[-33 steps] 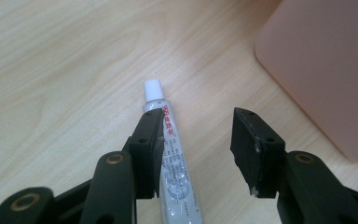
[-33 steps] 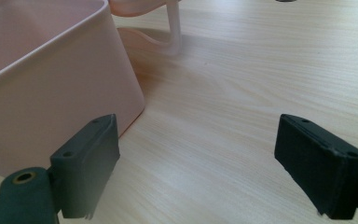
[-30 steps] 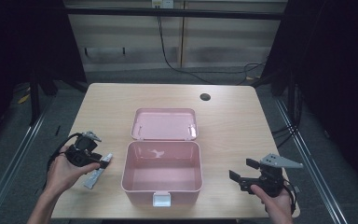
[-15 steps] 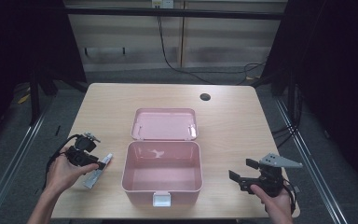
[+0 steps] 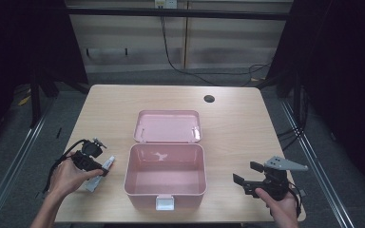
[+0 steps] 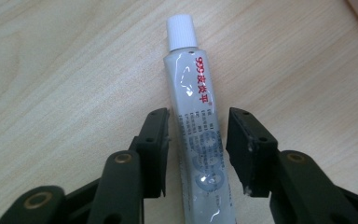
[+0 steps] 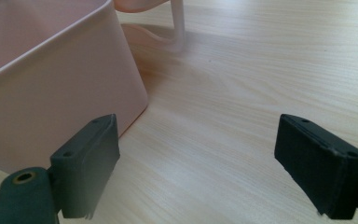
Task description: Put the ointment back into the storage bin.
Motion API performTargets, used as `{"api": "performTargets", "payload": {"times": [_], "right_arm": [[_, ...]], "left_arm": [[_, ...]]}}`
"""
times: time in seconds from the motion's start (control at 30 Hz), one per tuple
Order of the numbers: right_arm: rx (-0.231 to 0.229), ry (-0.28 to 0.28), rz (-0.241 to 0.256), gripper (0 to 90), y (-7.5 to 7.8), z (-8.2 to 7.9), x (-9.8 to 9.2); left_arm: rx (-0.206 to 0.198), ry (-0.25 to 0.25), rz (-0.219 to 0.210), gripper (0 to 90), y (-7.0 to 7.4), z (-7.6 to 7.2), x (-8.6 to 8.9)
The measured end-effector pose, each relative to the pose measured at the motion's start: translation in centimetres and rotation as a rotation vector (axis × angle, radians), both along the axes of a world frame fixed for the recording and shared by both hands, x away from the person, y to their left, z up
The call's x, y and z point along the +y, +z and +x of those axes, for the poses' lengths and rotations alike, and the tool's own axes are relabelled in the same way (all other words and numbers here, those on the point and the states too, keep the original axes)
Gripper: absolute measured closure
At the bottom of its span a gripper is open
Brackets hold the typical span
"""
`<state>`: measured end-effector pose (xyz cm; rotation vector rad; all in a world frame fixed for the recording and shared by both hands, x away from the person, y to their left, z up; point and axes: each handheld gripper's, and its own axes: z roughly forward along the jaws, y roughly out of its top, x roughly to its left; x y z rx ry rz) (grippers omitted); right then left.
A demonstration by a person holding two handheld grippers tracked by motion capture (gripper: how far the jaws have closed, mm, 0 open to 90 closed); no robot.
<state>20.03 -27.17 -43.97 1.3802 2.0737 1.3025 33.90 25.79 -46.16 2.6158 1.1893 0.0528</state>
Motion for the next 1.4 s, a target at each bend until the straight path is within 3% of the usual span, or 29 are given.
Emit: {"api": "performTargets", "payload": {"times": [0.07,0.2,0.53,0.77,1.0,1.1,1.3,1.4], "right_arm": [[-0.003,0.001,0.001,13.3,0.0,0.0,0.0],[-0.001,0.001,0.000,13.3,0.0,0.0,0.0],[-0.001,0.001,-0.005,13.3,0.0,0.0,0.1],[-0.002,0.005,-0.002,13.3,0.0,0.0,0.1],[0.000,0.005,-0.005,13.3,0.0,0.1,0.1],[0.002,0.003,-0.007,13.3,0.0,0.0,0.1],[0.004,0.001,-0.004,13.3,0.0,0.0,0.1],[0.004,-0.002,-0.005,13.3,0.0,0.1,0.0]], "left_arm": [[0.014,-0.006,0.023,60.3,-0.2,0.0,-0.2],[-0.010,0.000,0.018,62.2,-0.4,-0.1,-0.5],[-0.024,-0.005,0.047,68.9,-0.5,-0.4,-0.8],[-0.009,-0.028,0.068,70.0,-0.4,-0.2,-1.1],[0.017,-0.017,0.017,70.8,0.0,0.2,-0.7],[0.017,-0.005,0.022,70.8,0.3,0.1,-0.5],[0.042,-0.029,0.018,70.8,0.7,0.0,-0.3],[0.061,-0.026,0.000,70.8,1.1,-0.1,-0.3]]}}
